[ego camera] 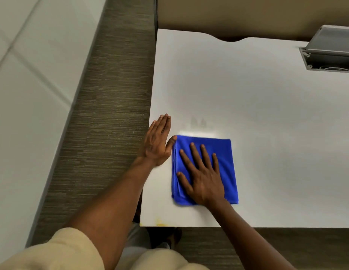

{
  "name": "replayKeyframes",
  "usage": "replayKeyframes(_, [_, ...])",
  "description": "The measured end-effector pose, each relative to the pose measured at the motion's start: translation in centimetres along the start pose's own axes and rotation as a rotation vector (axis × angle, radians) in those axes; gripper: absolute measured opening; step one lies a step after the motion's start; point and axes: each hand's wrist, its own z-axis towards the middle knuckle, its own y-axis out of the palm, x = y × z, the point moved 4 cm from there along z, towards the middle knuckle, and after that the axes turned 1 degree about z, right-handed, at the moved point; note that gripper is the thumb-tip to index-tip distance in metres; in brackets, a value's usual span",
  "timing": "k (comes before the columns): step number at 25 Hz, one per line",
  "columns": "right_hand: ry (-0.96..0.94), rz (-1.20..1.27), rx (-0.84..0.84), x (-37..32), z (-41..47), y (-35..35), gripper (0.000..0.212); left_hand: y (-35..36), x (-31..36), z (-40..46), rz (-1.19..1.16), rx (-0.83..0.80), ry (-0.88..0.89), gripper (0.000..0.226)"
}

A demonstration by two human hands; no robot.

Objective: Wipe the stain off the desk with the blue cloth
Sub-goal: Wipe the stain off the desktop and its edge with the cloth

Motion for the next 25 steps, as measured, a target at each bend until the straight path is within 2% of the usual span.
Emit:
replayKeyframes(2, [-0.009, -0.015, -0.019, 2.9, -2.3, -0.5, 0.071, 0.0, 0.0, 0.0, -0.010, 0.026, -0.007, 0.072])
replayKeyframes(5, [0.247, -0.027, -0.017, 8.7, -0.8, -2.7, 0.072, -0.1, 0.1, 0.0, -0.017, 0.036, -0.007, 0.071])
replayKeyframes(7, [0.403, -0.017, 0.004, 9.7, 1.8, -3.4, 0.073, 0.0, 0.2, -0.1, -0.018, 0.044, 0.003, 0.071])
replayKeyframes(9, [0.455, 0.022, 0.042, 8.3, 5.1, -3.2, 0.073, -0.1, 0.2, -0.1, -0.028, 0.033, 0.005, 0.071])
replayKeyframes(13, [0.329, 0.110, 0.083, 3.3, 9.2, -3.4, 0.061, -0.5, 0.5, 0.0, -0.047, 0.043, 0.003, 0.070])
replayKeyframes(16, [0.098, 0.205, 0.064, 0.3, 4.5, -2.8, 0.052, -0.9, 0.7, -0.3, -0.055, 0.043, 0.017, 0.074])
replayKeyframes(19, [-0.058, 0.235, 0.057, 2.6, -0.2, -2.2, 0.049, -0.9, 1.0, -0.3, -0.054, 0.043, -0.003, 0.071])
replayKeyframes(23, [0.203, 0.289, 0.170, 6.7, 4.3, -3.7, 0.044, -0.8, 0.7, -0.3, -0.049, 0.032, 0.002, 0.071])
replayKeyframes(25, [0.216, 0.307, 0.183, 4.9, 8.2, -3.7, 0.045, -0.8, 0.5, -0.3, -0.044, 0.045, 0.010, 0.071])
